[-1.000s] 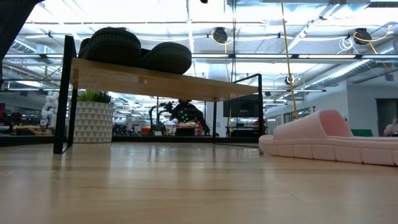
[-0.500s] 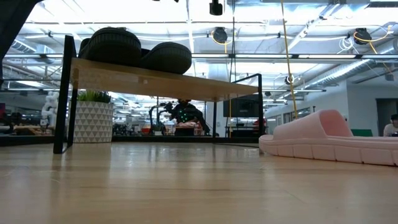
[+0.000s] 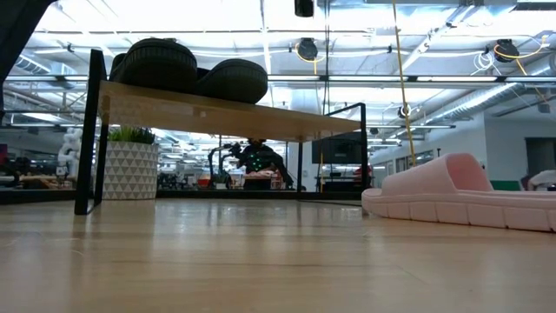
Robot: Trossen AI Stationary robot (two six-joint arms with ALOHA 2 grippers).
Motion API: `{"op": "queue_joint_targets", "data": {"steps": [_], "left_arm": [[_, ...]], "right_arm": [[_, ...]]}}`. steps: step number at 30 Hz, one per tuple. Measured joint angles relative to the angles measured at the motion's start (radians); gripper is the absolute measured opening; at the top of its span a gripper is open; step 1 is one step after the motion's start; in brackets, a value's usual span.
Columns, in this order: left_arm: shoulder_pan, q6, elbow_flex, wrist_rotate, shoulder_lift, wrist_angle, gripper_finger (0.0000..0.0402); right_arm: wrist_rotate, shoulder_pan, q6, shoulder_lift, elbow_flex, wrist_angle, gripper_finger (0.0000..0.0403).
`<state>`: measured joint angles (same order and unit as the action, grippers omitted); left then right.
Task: Pick and place slides into the shelf
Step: Put the top pink slide on the shelf
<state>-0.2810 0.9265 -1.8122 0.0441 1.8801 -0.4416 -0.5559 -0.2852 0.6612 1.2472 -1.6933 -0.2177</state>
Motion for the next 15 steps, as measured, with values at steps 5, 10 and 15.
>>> {"op": "queue_joint_targets", "data": {"steps": [5,10,15], "left_arm": [[0.0,-0.001,0.0,0.0,0.0,0.008,0.0048],[0.0,-0.006,0.0,-0.001,0.0,0.021,0.0048],[0.0,-0.007,-0.001,0.0,0.0,0.023,0.0048]], "right_arm": [[-0.017,0.0,0.022,0.0,0.016,0.021,0.0167],[-0.021,-0.008,0.022,0.001,0.017,0.028,0.0133],[-0.051,-0.008,0.031,0.001,0.017,0.034,0.0053]]}}
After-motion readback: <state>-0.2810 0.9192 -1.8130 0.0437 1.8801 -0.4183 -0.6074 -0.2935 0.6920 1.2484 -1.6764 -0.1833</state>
